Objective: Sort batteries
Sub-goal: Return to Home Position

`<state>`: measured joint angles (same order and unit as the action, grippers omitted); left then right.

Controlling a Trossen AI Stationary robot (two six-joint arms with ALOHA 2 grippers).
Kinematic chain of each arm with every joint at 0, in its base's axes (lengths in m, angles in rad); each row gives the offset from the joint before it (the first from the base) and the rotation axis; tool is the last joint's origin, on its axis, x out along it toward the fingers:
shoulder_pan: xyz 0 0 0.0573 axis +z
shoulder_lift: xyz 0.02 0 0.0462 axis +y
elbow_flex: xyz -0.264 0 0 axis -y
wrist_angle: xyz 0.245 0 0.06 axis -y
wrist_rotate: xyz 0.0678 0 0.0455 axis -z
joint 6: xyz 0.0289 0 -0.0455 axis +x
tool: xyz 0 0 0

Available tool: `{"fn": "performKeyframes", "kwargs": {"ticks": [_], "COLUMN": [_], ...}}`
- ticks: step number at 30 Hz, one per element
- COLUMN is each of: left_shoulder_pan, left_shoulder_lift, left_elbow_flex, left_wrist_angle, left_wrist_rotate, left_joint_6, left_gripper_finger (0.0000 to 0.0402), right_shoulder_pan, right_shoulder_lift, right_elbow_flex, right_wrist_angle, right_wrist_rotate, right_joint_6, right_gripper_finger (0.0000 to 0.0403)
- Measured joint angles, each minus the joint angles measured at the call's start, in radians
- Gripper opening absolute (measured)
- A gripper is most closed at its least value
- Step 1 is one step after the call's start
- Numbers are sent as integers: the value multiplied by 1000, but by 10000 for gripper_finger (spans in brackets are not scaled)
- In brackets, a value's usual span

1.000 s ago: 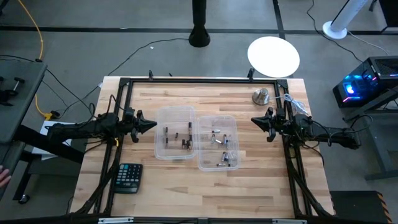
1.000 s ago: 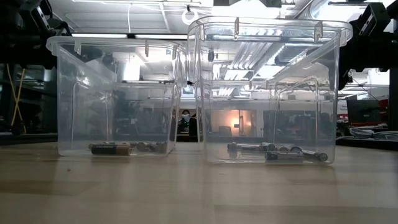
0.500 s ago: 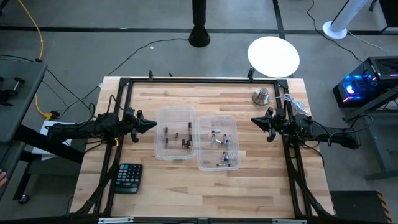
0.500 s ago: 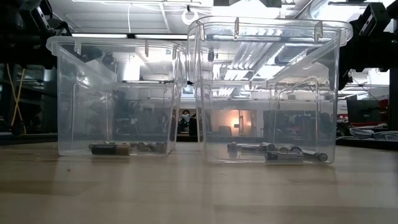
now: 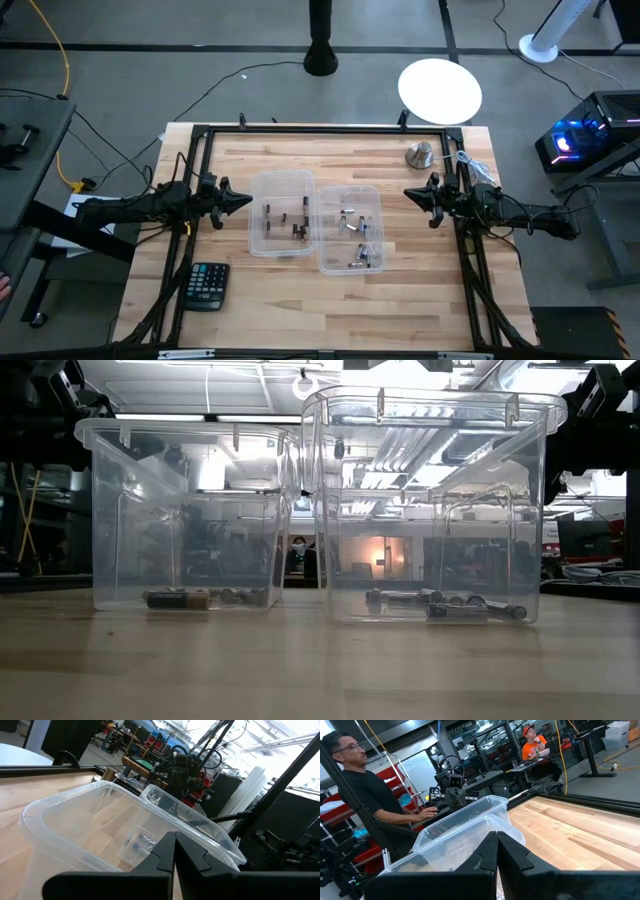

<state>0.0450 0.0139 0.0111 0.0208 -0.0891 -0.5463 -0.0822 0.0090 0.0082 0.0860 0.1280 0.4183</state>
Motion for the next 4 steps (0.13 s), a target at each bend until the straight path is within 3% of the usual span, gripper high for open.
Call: {"fn": "performKeyframes", "kwargs": {"ticks": [4], "left_shoulder_pan": [0], "left_shoulder_lift": [0], "left_elbow_flex": [0], "left_wrist_angle": [0], "left_wrist_rotate": [0], "left_joint_6": [0], "left_gripper_finger": [0], "right_shoulder_pan": [0], "right_shoulder_lift": [0], "right_elbow_flex": [0], "right_wrist_angle": [0], "right_wrist_rotate": [0], "right_joint_6": [0], "right_gripper_finger": [0]}}
